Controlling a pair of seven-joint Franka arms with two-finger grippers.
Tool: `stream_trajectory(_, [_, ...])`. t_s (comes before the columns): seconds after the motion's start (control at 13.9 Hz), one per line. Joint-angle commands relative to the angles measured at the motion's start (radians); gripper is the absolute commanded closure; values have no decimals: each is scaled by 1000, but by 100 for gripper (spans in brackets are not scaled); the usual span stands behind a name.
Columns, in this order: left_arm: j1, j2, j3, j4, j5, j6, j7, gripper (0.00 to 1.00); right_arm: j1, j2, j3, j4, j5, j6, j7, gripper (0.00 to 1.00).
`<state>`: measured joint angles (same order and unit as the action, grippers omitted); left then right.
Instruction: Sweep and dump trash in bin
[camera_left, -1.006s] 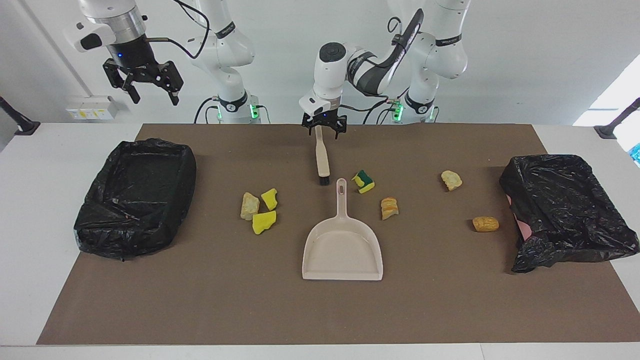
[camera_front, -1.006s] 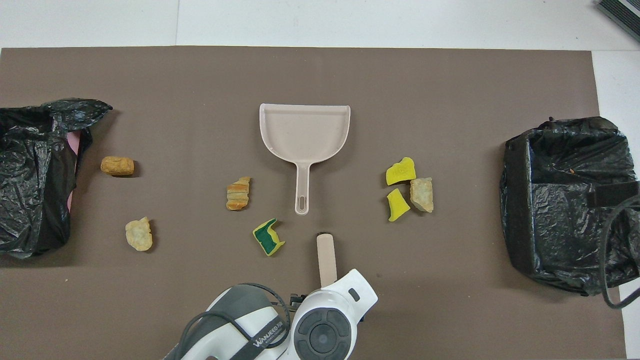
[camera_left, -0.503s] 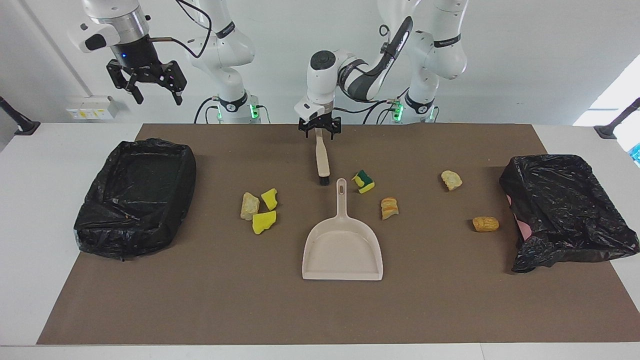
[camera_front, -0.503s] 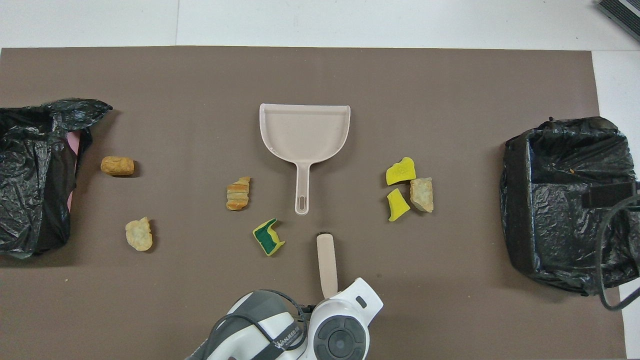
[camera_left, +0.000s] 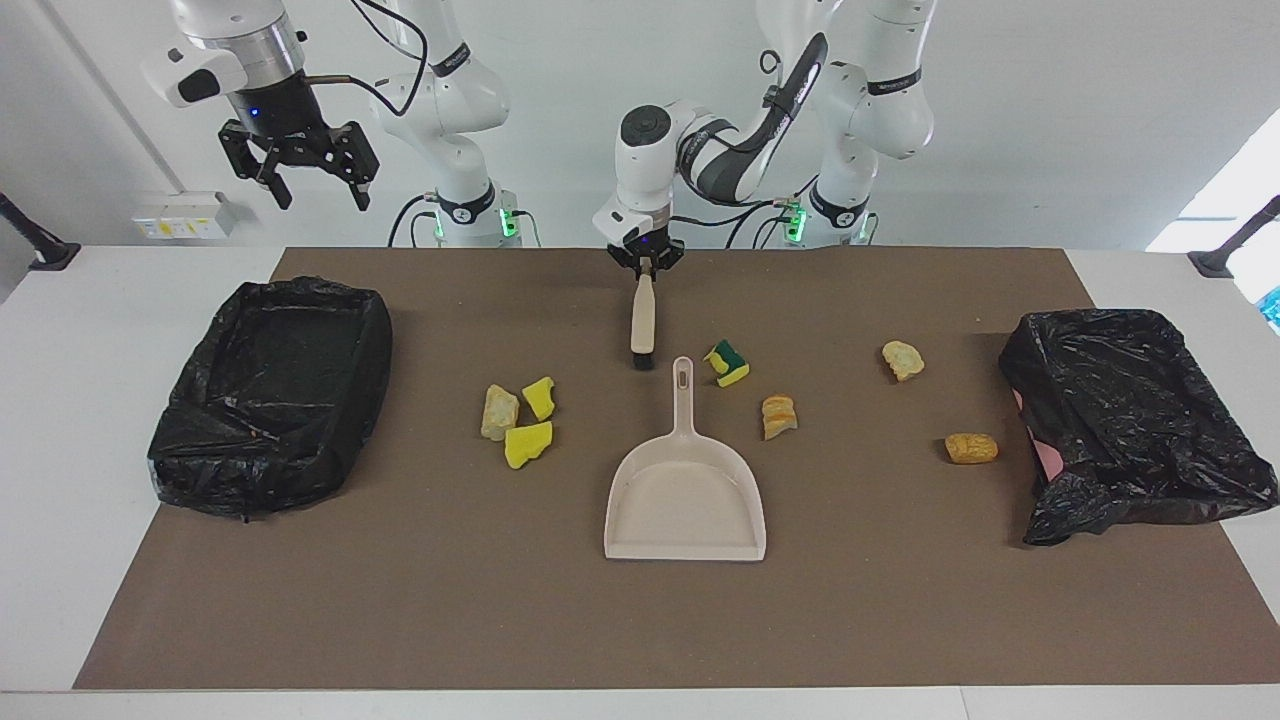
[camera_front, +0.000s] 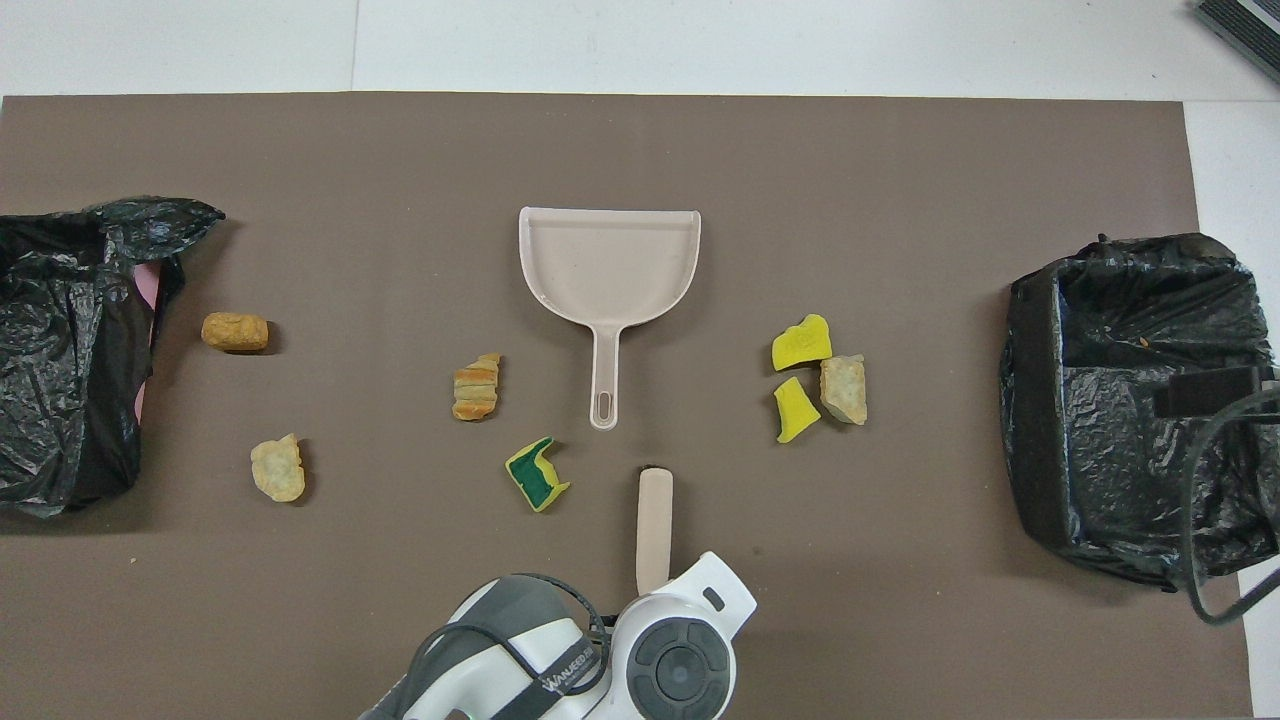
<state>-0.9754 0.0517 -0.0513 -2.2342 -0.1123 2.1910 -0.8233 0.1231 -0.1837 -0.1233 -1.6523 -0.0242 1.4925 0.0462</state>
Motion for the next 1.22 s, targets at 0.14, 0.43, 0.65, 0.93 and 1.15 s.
stream_trajectory(0.14, [84, -64, 11, 53, 32, -183, -7, 100, -5, -13, 1, -20, 4, -14, 6, 0])
stream_trajectory(0.43, [115, -73, 11, 90, 86, -365, -14, 100, 1, -5, 2, -21, 6, -23, 6, 0])
stream_trajectory(0.65, [185, -67, 11, 107, 146, -471, -36, 100, 71, 32, 16, -21, 9, -2, 21, 0])
stream_trajectory(0.93, [312, -67, 11, 110, 267, -517, -118, 100, 116, 70, 17, -21, 10, 80, 34, 0])
stream_trajectory(1.15, [443, -56, 11, 107, 318, -528, -134, 100, 142, 131, 45, -21, 23, 130, 56, 0])
